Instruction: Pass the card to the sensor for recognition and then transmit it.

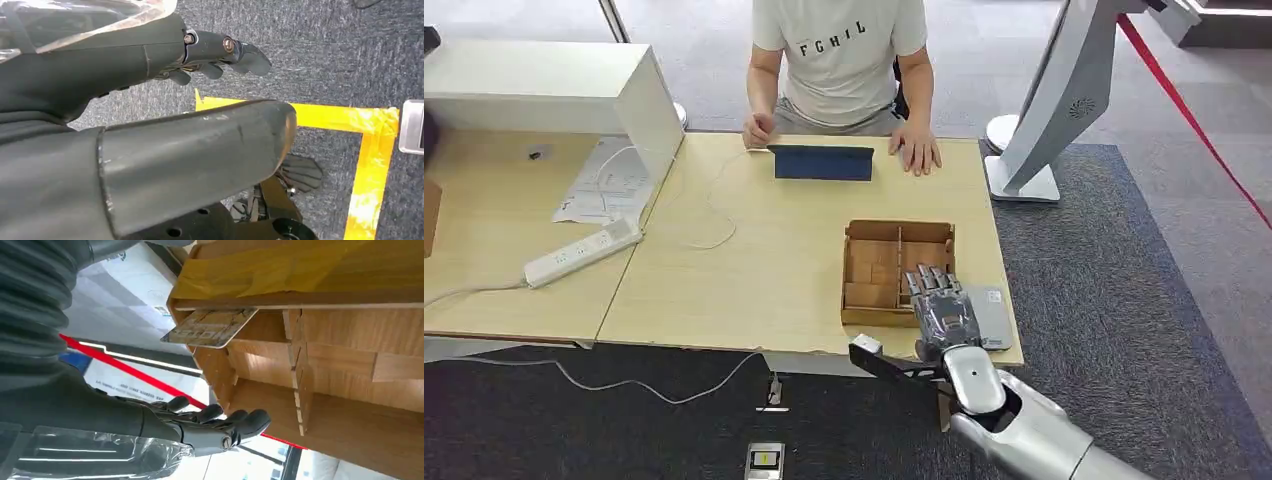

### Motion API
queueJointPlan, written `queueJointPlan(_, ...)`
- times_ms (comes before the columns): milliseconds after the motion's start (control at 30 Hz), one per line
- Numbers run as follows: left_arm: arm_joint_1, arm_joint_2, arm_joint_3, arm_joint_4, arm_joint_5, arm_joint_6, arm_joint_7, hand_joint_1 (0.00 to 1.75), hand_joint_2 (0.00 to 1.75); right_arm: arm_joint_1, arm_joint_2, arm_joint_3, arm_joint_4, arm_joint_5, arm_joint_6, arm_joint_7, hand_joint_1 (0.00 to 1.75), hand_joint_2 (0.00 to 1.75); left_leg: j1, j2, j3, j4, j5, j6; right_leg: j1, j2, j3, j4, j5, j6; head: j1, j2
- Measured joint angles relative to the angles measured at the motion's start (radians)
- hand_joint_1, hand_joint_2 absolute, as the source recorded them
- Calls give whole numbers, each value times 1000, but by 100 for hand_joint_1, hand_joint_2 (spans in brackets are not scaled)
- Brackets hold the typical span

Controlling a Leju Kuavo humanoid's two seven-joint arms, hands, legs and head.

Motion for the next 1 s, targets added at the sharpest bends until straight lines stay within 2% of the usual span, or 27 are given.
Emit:
queueJointPlan(33, 0, 0, 0, 0, 0, 0, 0, 0, 0, -1, 1, 2, 6, -2, 2, -2, 175, 175, 0, 0, 0, 0, 0, 0, 0, 0, 0, 0, 0, 0, 0, 0)
queueJointPlan(367, 0, 2, 0, 0, -1, 0, -5, 0, 0, -10, 2, 2, 48, -9, 6, 20, 175, 175, 0, 0, 0, 0, 0, 0, 0, 0, 0, 0, 0, 0, 0, 0)
queueJointPlan(433, 0, 2, 0, 0, 0, 0, -5, 0, 0, -11, 0, 2, 48, -3, 12, 30, 168, 175, 0, 0, 0, 0, 0, 0, 0, 0, 0, 0, 0, 0, 0, 0)
queueJointPlan(667, 0, 4, 0, 1, 7, 0, 1, 0, 0, -28, -3, 2, 48, 11, 36, 45, 175, 175, 0, 0, 0, 0, 0, 0, 0, 0, 0, 0, 0, 0, 0, 0)
queueJointPlan(1000, 0, 12, 0, 3, 1, -5, 3, 0, 0, -37, -8, 1, 55, -3, 19, 10, 175, 175, 0, 0, 0, 0, 0, 0, 0, 0, 0, 0, 0, 0, 0, 0)
